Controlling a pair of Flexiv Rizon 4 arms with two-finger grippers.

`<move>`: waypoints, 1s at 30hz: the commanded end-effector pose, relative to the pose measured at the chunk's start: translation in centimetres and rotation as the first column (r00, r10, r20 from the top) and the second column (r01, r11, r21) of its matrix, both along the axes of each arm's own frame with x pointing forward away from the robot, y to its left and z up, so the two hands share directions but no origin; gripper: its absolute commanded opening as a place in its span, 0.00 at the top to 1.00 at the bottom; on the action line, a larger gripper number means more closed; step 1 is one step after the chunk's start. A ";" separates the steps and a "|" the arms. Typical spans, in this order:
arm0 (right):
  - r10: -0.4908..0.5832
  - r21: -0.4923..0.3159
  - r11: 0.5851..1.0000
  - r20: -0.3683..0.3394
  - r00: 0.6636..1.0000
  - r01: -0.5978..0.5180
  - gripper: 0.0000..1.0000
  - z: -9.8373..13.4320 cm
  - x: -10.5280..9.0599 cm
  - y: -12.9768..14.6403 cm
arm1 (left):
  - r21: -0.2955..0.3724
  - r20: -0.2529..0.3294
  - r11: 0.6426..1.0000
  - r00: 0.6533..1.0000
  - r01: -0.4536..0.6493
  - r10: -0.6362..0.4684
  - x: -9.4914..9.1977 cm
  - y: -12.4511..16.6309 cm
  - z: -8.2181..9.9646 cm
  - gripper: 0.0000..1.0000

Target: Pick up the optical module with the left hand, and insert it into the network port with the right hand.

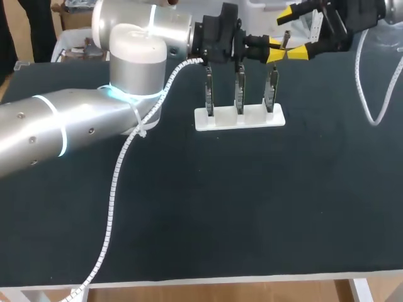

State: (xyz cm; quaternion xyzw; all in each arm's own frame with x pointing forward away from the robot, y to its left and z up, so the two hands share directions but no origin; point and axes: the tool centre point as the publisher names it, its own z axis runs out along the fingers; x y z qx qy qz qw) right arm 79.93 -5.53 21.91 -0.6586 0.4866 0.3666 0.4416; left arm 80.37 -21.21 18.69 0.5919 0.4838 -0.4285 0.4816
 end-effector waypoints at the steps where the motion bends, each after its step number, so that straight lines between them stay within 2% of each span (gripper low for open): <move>1: 0.001 -0.001 1.000 -0.001 1.000 -0.001 0.00 0.0 0.1 0.0 | 0.001 0.001 1.000 1.000 0.000 0.000 0.0 0.0 0.0 1.00; 30: 0.018 0.057 0.998 -0.011 1.000 -0.017 0.00 0.6 -0.9 0.2 | 0.001 0.001 1.000 1.000 0.000 0.000 0.0 0.0 0.0 1.00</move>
